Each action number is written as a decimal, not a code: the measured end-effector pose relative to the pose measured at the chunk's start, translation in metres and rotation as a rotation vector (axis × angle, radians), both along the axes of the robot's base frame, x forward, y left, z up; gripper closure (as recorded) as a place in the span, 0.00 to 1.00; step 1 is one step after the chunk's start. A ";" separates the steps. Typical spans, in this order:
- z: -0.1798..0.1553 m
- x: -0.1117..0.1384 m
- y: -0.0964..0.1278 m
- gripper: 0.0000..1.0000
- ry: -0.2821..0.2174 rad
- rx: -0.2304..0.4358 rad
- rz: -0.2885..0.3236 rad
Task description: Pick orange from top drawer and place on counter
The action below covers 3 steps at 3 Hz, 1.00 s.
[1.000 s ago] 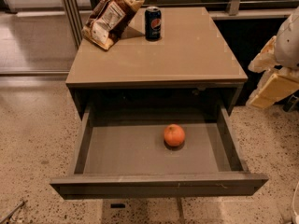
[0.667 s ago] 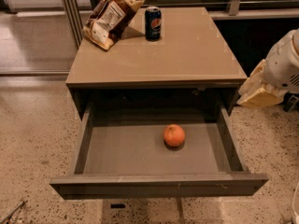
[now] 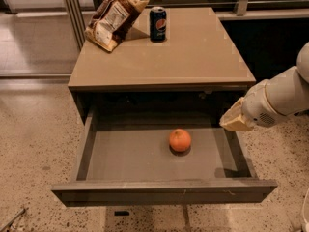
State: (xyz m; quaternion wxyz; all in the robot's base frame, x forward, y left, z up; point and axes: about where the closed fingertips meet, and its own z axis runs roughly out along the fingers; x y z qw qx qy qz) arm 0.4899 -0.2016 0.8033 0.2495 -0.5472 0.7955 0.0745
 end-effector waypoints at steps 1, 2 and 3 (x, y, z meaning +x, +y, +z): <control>0.000 0.000 0.000 1.00 0.000 0.000 0.000; -0.015 0.001 0.001 1.00 -0.023 0.042 -0.007; -0.036 0.005 0.010 0.81 -0.060 0.112 -0.002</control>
Offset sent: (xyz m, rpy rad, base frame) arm 0.0035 -0.0015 -0.0400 0.1118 -0.0602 -0.0254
